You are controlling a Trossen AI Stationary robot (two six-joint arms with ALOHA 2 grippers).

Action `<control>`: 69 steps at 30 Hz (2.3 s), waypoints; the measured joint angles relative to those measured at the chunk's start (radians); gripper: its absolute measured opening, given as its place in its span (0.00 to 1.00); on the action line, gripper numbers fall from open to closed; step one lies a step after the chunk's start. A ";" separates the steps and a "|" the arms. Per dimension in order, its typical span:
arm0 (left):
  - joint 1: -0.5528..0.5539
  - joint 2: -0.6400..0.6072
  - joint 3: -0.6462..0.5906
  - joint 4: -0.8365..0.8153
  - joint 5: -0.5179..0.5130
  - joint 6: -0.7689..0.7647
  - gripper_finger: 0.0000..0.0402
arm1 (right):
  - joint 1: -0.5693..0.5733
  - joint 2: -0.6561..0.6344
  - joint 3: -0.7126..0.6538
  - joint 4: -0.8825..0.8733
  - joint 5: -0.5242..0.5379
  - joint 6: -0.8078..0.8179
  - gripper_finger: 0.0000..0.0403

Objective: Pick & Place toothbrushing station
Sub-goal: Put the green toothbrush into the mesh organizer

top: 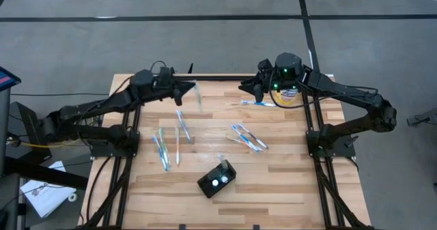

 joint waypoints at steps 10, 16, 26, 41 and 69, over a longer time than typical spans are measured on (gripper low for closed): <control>-0.105 0.105 -0.001 0.175 0.074 -0.001 0.00 | 0.000 0.004 0.000 0.010 0.002 0.012 0.38; -0.156 0.126 -0.001 0.324 0.088 -0.049 0.00 | -0.001 0.004 0.000 0.010 0.003 0.012 0.38; -0.242 0.127 -0.001 0.333 0.132 -0.069 0.00 | -0.001 0.004 0.000 0.010 0.003 0.009 0.38; -0.318 0.166 0.000 0.440 0.179 -0.130 0.00 | 0.000 0.004 0.000 0.012 0.003 0.015 0.38; -0.364 0.424 0.142 0.466 0.394 -0.125 0.00 | 0.009 0.004 0.000 0.005 0.000 0.027 0.37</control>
